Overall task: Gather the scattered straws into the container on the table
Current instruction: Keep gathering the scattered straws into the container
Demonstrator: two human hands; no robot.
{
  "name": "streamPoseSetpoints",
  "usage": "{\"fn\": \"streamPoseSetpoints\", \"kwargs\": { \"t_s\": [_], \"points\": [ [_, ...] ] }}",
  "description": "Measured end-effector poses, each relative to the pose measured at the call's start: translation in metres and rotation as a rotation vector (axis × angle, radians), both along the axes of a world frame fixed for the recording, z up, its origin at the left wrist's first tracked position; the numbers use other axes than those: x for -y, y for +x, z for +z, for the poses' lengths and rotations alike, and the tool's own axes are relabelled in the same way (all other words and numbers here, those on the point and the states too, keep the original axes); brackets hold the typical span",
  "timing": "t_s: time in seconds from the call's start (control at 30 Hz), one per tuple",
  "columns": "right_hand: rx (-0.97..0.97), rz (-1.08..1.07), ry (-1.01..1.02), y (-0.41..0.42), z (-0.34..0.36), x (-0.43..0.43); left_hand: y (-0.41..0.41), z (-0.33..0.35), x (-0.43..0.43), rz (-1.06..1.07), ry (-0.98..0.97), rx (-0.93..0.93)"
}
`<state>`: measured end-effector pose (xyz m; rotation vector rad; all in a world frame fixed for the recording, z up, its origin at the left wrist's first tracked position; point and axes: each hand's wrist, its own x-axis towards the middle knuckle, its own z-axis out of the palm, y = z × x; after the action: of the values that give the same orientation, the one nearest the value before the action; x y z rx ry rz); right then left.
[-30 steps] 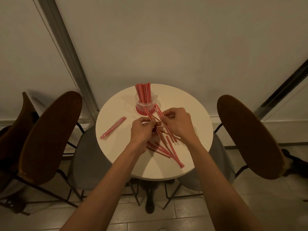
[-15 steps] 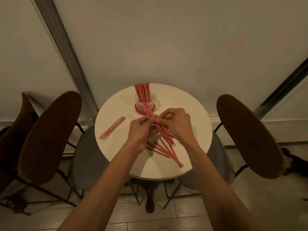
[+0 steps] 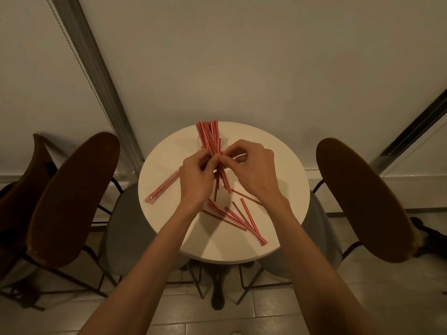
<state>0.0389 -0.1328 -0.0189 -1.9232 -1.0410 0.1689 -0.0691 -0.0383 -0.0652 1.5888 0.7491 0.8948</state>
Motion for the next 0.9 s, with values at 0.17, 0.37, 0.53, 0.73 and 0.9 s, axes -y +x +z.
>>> {"fn": "streamPoseSetpoints", "kwargs": {
  "t_s": [0.17,0.37,0.53,0.73,0.9],
  "points": [
    [0.126,0.068,0.051,-0.001,0.011,-0.010,-0.002,0.000,0.001,0.039,0.285,-0.008],
    [0.162,0.080,0.083,0.004,0.010,-0.012,-0.004,-0.006,0.001,0.015,0.362,-0.052],
    [0.116,0.135,0.101,0.006,0.006,-0.011,-0.005,-0.009,-0.001,-0.004,0.392,-0.096],
    [0.134,0.243,0.085,0.010,0.007,-0.006,-0.005,-0.010,-0.005,-0.036,0.355,-0.139],
    [0.182,0.256,0.100,0.013,0.013,-0.005,-0.002,-0.003,-0.009,-0.044,0.283,-0.096]
  ]
}}
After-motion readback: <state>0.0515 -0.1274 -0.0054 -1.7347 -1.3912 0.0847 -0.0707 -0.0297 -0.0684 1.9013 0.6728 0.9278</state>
